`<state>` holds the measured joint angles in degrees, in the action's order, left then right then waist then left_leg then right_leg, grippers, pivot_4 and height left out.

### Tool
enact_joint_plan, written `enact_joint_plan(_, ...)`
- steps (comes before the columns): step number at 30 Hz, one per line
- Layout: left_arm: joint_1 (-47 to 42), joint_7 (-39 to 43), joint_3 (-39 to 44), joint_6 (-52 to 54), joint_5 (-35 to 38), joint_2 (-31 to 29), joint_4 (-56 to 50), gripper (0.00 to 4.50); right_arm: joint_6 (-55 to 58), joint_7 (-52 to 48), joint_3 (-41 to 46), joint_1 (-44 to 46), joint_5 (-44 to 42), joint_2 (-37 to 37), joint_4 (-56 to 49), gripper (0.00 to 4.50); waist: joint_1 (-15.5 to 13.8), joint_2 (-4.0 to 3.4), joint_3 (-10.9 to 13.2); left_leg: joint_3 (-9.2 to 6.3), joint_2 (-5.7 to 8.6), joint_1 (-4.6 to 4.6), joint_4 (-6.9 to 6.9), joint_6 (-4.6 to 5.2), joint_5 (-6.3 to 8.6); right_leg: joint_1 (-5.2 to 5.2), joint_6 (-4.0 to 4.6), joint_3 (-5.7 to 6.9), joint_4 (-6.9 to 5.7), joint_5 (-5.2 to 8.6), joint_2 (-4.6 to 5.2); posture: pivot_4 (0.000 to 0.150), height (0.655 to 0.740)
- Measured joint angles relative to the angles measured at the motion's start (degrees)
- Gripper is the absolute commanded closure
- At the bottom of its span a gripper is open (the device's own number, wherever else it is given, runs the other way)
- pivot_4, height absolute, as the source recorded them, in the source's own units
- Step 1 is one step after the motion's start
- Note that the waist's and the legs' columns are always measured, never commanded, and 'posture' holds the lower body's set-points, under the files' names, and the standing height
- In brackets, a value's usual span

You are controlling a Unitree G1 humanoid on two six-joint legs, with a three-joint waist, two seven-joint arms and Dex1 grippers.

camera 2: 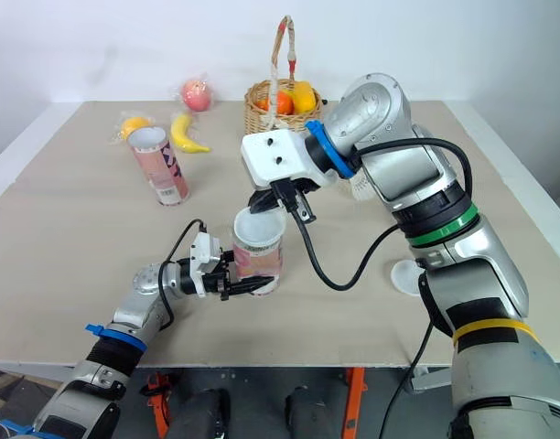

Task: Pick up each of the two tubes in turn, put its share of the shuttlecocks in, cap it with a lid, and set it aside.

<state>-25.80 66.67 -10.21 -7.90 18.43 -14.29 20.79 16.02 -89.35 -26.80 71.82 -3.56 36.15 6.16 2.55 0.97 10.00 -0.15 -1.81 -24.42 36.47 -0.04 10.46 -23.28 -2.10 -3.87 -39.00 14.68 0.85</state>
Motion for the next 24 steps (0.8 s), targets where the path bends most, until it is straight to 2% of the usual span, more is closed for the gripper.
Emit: enact_joint_plan(24,0.2,-0.1,0.0,-0.5,0.1,-0.1,0.1,1.8,3.4,2.5,2.0,-1.6,-0.7,-1.9,-4.4,4.38,0.0,0.0,0.0,-0.02,-0.03,0.01,-0.02,0.0,0.0,-0.02,0.0,0.0,0.0,0.01,-0.05,0.15,0.74)
